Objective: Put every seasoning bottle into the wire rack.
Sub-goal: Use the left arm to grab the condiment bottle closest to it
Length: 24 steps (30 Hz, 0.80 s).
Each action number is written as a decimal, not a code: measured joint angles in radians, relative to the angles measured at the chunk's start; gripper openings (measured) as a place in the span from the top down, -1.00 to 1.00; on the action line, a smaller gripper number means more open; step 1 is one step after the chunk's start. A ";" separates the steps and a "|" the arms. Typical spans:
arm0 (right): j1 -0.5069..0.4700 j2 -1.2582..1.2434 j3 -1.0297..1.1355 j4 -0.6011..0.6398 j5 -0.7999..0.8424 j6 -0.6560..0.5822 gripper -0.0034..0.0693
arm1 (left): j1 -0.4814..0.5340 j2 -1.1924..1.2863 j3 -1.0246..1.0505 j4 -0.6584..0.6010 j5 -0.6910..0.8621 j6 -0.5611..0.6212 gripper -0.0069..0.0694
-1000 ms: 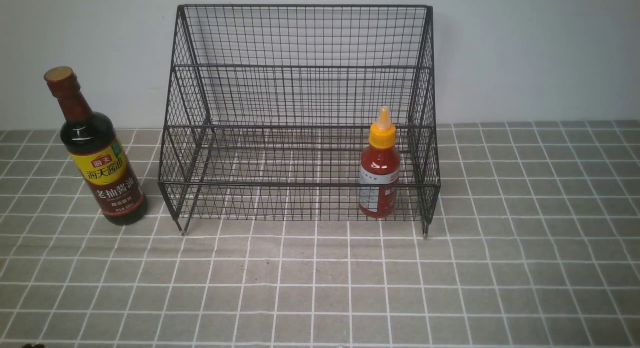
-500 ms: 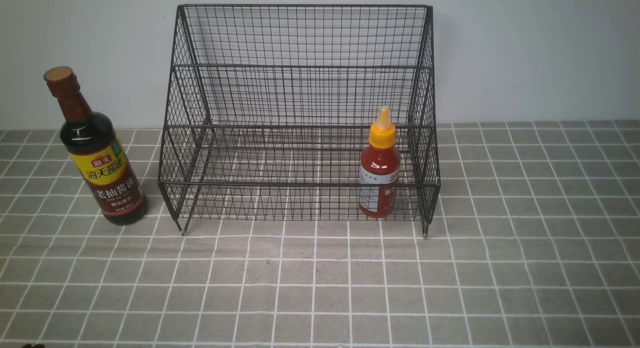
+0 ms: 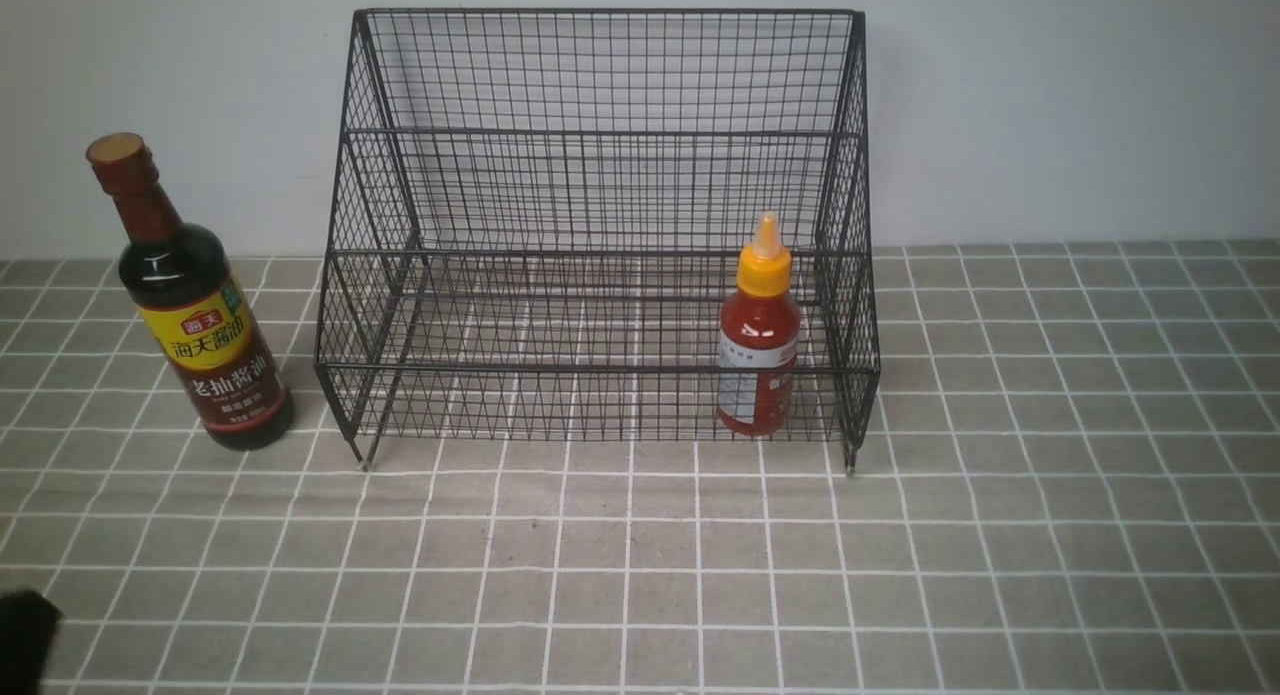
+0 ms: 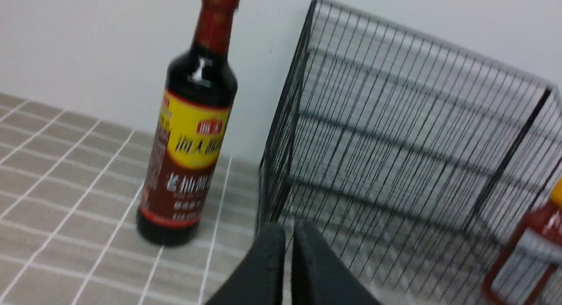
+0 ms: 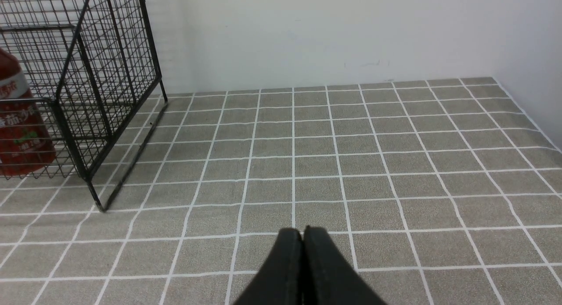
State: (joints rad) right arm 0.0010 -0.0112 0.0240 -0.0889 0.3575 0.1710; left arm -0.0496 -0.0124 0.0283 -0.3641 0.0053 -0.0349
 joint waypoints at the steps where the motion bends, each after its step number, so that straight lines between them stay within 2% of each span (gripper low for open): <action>1: 0.000 0.000 0.000 0.000 0.000 0.000 0.94 | 0.000 0.000 0.000 -0.021 -0.062 0.001 0.78; 3: 0.000 0.000 0.000 0.000 0.000 0.000 0.94 | 0.000 0.000 0.000 -0.039 -0.148 0.014 0.78; 4: 0.000 0.000 0.000 0.000 0.000 0.000 0.94 | 0.000 0.000 0.000 -0.033 -0.275 0.056 0.78; 6: 0.000 0.000 0.000 0.000 0.000 0.000 0.94 | 0.000 0.012 -0.017 -0.004 -0.324 0.110 0.78; 9: 0.000 0.000 0.000 0.000 0.000 0.000 0.94 | 0.000 0.129 -0.106 0.043 -0.320 0.188 0.78; 15: 0.000 0.000 0.000 0.000 0.000 0.000 0.94 | 0.000 0.403 -0.252 0.054 -0.302 0.205 0.73; 18: 0.000 0.000 0.000 0.000 0.000 0.000 0.94 | 0.000 0.557 -0.323 0.056 -0.304 0.206 0.62; 19: 0.000 0.000 0.000 0.000 0.000 0.000 0.94 | 0.000 0.669 -0.373 0.056 -0.324 0.207 0.45; 20: 0.000 0.000 0.000 0.000 0.000 0.000 0.94 | 0.000 0.679 -0.378 0.056 -0.324 0.207 0.43; 24: 0.000 0.000 0.000 0.000 0.000 0.000 0.94 | 0.000 0.868 -0.474 0.046 -0.382 0.208 0.01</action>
State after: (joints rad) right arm 0.0010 -0.0112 0.0240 -0.0889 0.3575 0.1710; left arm -0.0496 0.8561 -0.4454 -0.3180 -0.3771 0.1733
